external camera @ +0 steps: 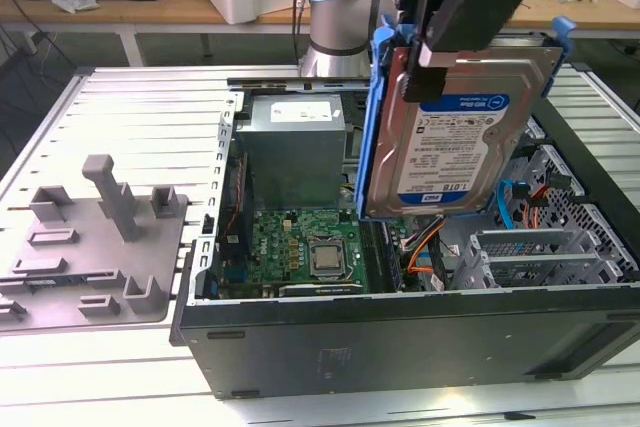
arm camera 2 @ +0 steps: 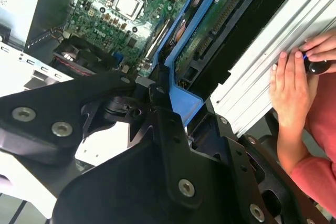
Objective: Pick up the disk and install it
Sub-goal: 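Insert the disk into the insertion slot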
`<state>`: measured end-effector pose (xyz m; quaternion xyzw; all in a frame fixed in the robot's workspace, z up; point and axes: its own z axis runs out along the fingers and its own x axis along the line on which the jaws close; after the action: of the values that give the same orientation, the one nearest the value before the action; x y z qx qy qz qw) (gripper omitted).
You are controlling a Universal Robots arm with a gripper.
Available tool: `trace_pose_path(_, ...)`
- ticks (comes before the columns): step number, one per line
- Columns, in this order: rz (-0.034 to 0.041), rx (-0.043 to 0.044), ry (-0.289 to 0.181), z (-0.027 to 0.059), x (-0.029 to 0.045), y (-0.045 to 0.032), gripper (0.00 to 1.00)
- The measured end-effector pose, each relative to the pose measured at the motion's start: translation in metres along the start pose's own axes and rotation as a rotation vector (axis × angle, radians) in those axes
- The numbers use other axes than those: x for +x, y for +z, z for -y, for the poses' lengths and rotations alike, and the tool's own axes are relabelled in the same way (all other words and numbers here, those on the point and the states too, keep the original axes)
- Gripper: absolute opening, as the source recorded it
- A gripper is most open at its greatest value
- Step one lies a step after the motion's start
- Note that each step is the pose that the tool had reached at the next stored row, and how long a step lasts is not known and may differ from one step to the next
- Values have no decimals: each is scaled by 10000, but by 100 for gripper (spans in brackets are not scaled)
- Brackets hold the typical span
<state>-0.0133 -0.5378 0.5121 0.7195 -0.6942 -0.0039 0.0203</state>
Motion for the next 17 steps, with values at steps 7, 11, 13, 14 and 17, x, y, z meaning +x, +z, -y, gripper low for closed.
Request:
trace_pose_path(7, 10, 1, -1, 192, 6, -7, 37)
trace_pose_path(11, 29, 1, -1, 317, 11, -10, 37)
trace_pose_path(13, 39, 2, -1, 367, 13, -12, 37)
trace_pose_path(14, 51, 4, 0, 406, 15, -13, 37)
trace_pose_path(17, 104, 7, -1, 551, 20, -17, 37)
